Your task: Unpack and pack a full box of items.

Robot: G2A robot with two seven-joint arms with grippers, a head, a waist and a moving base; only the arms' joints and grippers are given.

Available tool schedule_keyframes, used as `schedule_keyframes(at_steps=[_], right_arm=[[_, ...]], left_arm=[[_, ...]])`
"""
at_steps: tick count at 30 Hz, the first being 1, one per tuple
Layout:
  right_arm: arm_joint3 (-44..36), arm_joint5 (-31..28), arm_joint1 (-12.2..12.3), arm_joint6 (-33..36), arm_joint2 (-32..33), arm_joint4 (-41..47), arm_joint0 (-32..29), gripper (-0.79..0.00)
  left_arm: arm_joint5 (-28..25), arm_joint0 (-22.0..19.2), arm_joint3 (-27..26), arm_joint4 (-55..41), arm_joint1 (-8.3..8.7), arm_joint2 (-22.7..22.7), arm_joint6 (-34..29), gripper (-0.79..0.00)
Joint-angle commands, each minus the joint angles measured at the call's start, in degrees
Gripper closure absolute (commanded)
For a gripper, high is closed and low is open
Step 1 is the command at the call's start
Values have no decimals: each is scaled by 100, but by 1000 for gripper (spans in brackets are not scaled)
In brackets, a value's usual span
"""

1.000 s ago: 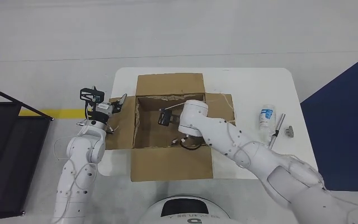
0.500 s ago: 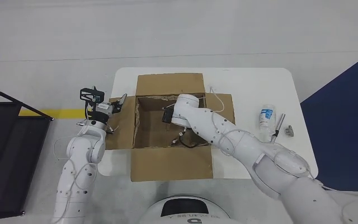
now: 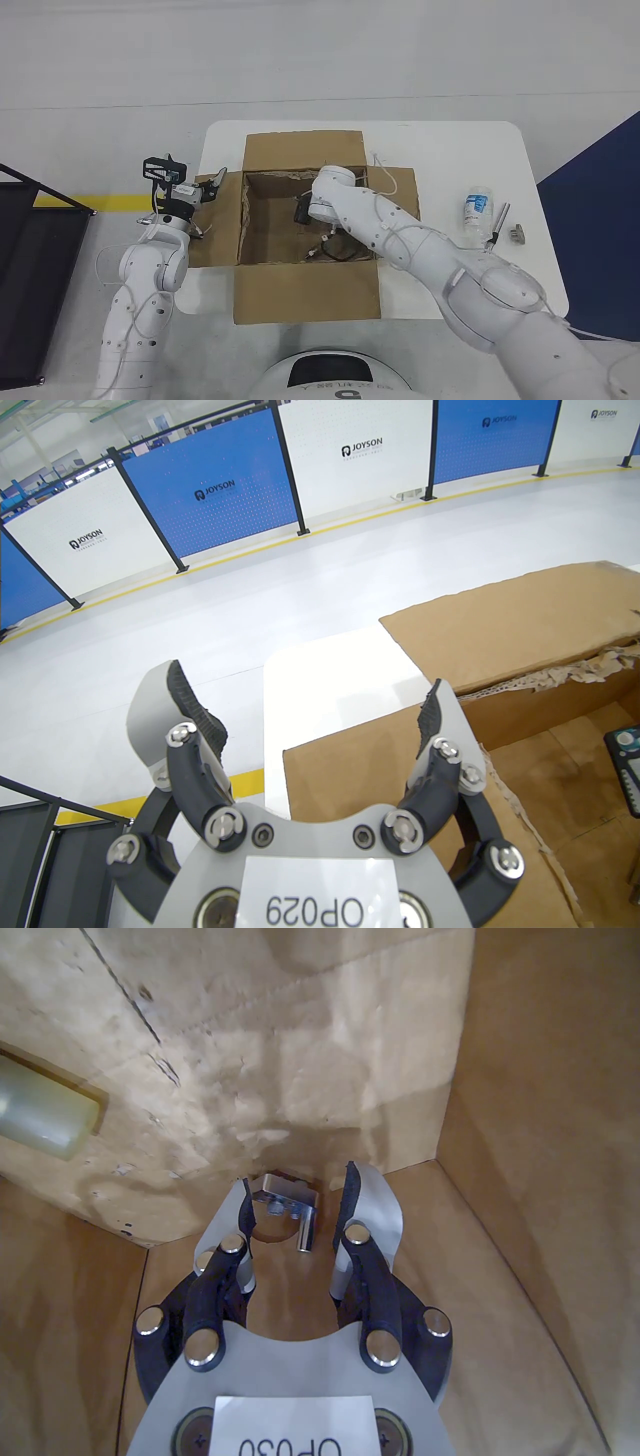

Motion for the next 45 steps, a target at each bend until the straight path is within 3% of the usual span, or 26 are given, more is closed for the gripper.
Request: schedule_keyframes(at_steps=[1, 9, 10, 12, 22, 35, 39, 45], right_arm=[[117, -23, -31, -23, -43, 62, 23, -366], [539, -121, -173, -122, -180, 251, 138, -345], [576, -124, -192, -124, -202, 264, 145, -274], [620, -130, -229, -130, -242, 268, 161, 0], [-311, 52, -264, -200, -258, -64, 82, 0], [-1747, 19, 289, -590, 427, -505, -500, 0], [-2668, 189, 547, -566, 722, -998, -874, 0], [-4934, 302, 1057, -268, 1277, -2156, -1978, 0]], left_arm=[[0, 0, 0, 0, 0, 0, 0, -785], [0, 0, 0, 0, 0, 0, 0, -785], [0, 0, 0, 0, 0, 0, 0, -785], [0, 0, 0, 0, 0, 0, 0, -785], [0, 0, 0, 0, 0, 0, 0, -785], [0, 0, 0, 0, 0, 0, 0, -785], [0, 0, 0, 0, 0, 0, 0, -785], [0, 0, 0, 0, 0, 0, 0, -785]])
